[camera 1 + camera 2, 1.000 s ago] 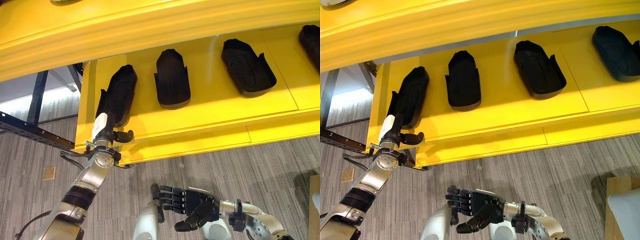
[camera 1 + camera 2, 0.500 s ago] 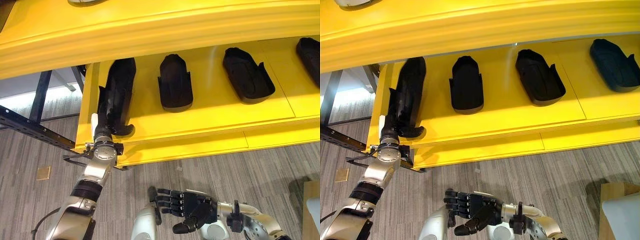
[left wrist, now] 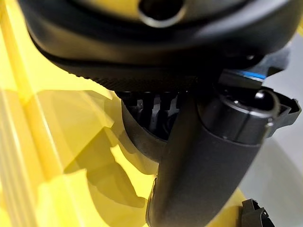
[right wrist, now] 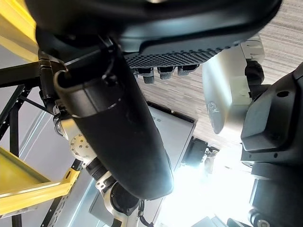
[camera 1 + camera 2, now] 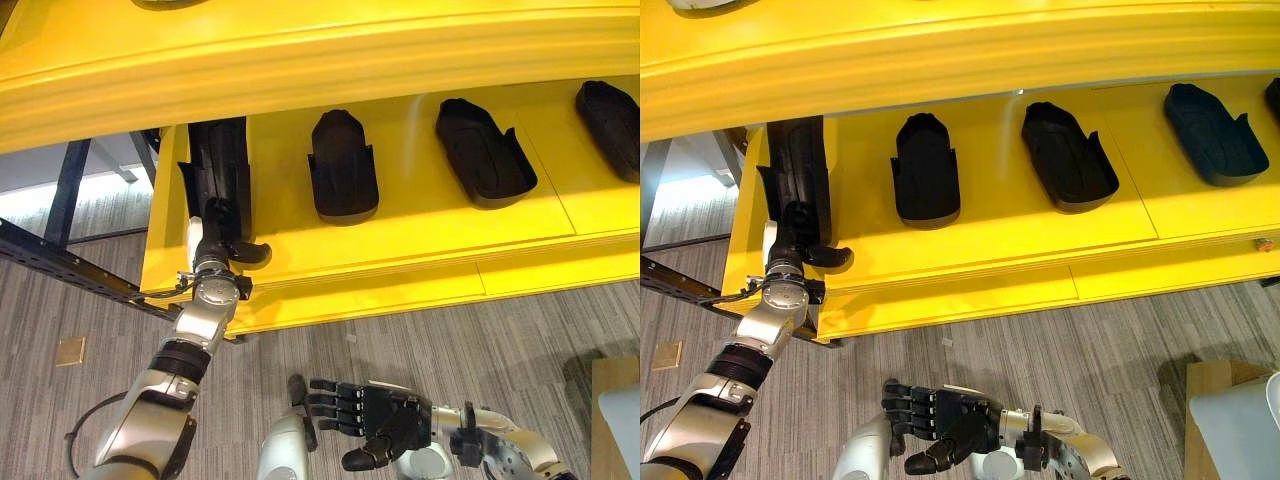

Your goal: Move parts from the plastic box to the shelf.

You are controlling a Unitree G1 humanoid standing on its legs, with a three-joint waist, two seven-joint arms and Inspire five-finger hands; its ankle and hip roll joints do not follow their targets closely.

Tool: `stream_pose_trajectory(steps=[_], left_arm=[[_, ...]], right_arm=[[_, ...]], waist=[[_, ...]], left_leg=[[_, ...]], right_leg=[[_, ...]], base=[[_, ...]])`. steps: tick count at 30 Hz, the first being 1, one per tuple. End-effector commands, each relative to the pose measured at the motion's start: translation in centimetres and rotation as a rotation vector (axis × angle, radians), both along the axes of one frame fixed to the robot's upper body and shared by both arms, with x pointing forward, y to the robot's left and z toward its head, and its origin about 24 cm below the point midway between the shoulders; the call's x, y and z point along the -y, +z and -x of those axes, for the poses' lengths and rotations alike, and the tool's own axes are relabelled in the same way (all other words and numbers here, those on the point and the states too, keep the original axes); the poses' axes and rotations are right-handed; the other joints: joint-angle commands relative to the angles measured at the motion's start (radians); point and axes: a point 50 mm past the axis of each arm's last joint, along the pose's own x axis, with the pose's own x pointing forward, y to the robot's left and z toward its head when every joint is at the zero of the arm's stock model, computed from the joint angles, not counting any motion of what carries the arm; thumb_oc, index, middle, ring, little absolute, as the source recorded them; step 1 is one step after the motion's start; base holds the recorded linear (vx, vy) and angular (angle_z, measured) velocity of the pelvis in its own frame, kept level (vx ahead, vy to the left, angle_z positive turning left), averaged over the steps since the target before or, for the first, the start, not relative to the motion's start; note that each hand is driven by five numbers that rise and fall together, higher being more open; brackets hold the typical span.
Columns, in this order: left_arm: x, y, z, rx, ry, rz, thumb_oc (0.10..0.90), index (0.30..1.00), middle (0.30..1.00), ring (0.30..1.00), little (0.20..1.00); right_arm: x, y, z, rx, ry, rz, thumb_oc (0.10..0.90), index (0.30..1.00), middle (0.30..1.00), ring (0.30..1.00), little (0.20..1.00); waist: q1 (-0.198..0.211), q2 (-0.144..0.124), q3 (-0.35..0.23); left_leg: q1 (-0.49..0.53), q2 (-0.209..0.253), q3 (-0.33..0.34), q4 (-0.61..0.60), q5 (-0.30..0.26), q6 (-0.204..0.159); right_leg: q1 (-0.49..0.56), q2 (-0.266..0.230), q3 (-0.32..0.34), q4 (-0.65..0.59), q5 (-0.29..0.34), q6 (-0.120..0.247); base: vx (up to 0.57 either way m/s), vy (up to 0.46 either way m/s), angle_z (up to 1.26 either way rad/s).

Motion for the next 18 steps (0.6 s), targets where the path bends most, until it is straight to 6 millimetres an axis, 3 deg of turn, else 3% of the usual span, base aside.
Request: stream_pose_trajectory(steps=[1,5,9,18], left_arm=[[2.6,-3.2,0.2,-0.121,-0.062,0.106,0.9,1.0,1.0,1.0,1.0],[2.9,-2.2,-0.5,-0.097,-0.048,0.081,0.9,1.0,1.0,1.0,1.0],[2.9,-1.8,-0.8,-0.093,-0.008,0.17,0.9,1.0,1.0,1.0,1.0],[3.3,-3.6,-0.2,-0.108,0.077,0.396,0.9,1.0,1.0,1.0,1.0]], right_arm=[[-3.0,2.4,0.4,0.096,0.133,-0.182,0.9,1.0,1.0,1.0,1.0],[-3.1,2.3,0.6,0.093,0.143,-0.182,0.9,1.0,1.0,1.0,1.0],[-3.1,2.1,0.7,0.089,0.153,-0.178,0.9,1.0,1.0,1.0,1.0],[-3.5,2.1,1.0,0.082,0.162,-0.176,0.9,1.0,1.0,1.0,1.0]], waist=[[-0.05,-0.032,-0.012],[-0.057,-0.037,-0.013],[-0.065,-0.035,-0.015],[-0.069,-0.037,-0.02]], left_leg=[[-0.01,-0.026,-0.017,0.075,-0.068,0.029],[-0.009,-0.024,-0.015,0.075,-0.069,0.028],[-0.003,-0.023,-0.011,0.072,-0.07,0.027],[0.001,-0.023,-0.014,0.078,-0.072,0.025]], right_leg=[[0.049,-0.019,-0.072,-0.147,0.106,0.053],[0.049,-0.016,-0.07,-0.147,0.105,0.053],[0.05,-0.016,-0.069,-0.148,0.102,0.052],[0.06,-0.017,-0.068,-0.15,0.098,0.05]], base=[[0.0,0.0,0.0],[0.0,0.0,0.0],[0.0,0.0,0.0],[0.0,0.001,0.0]])
